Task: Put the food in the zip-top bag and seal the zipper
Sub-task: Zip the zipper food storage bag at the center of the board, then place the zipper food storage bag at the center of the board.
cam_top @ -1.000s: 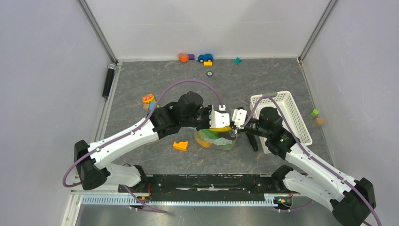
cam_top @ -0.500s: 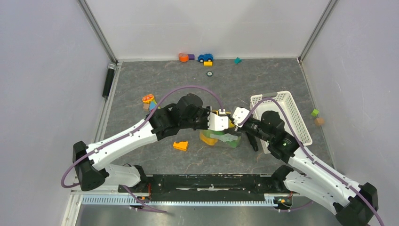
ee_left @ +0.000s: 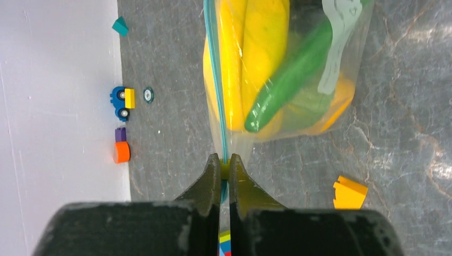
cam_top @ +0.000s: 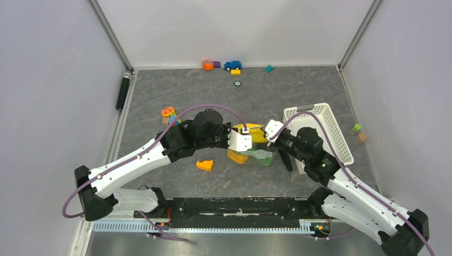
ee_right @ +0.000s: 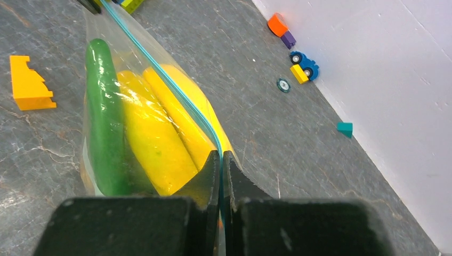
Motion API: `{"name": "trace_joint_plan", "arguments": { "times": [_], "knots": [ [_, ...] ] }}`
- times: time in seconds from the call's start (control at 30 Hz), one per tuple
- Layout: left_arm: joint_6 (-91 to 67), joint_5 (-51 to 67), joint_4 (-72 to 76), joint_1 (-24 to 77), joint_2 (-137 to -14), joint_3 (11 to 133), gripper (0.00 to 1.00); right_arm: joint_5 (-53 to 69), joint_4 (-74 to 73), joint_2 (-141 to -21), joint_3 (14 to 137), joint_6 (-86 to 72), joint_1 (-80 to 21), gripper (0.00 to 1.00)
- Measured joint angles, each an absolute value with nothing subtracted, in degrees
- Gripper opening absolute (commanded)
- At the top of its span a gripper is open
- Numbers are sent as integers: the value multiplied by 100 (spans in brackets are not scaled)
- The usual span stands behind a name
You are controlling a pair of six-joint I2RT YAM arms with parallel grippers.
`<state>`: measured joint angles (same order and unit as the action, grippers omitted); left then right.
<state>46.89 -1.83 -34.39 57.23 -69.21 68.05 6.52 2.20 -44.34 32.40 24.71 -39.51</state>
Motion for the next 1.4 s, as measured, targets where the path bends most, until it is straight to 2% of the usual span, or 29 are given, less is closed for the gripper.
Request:
{"name": "trace_joint_plan", "arguments": {
  "times": [0.47, 0.6, 0.83, 0.93, 1.03, 1.07, 1.1, 1.23, 1.4],
  "knots": [
    [5162, -530, -3634, 5725, -6641, 6689, 2, 963, 255, -4427, 3240, 2375, -3966, 0],
    [5354, -961, -3409, 5725, -6390, 6466, 2, 1503, 290, -4582, 3361, 1979, -3953, 0],
    [5684, -1704, -3057, 5590, -5898, 6281, 5, 2685, 683, -5533, 3931, 867, -3857, 0],
    [5723, -1765, -2571, 5269, -5876, 6012, 23, 2716, 1072, -6001, 4045, 401, -3852, 0],
    [5712, -1562, -2163, 4659, -6093, 5817, 50, 2338, 1304, -6475, 4228, 54, -3852, 0],
    [5697, -1529, -2018, 4383, -6219, 5808, 76, 2152, 1315, -6650, 4320, -32, -3850, 0],
    [5662, -1485, -1833, 4093, -6357, 5808, 97, 1925, 1299, -6873, 4449, -97, -3835, 0],
    [5336, -1433, -1197, 3173, -7041, 5907, 100, 1247, 1282, -7856, 5096, -145, -3647, 0],
    [4853, -1328, -661, 2930, -7588, 6187, 100, 1017, 1262, -9102, 6007, 244, -3098, 0]
  ]
}}
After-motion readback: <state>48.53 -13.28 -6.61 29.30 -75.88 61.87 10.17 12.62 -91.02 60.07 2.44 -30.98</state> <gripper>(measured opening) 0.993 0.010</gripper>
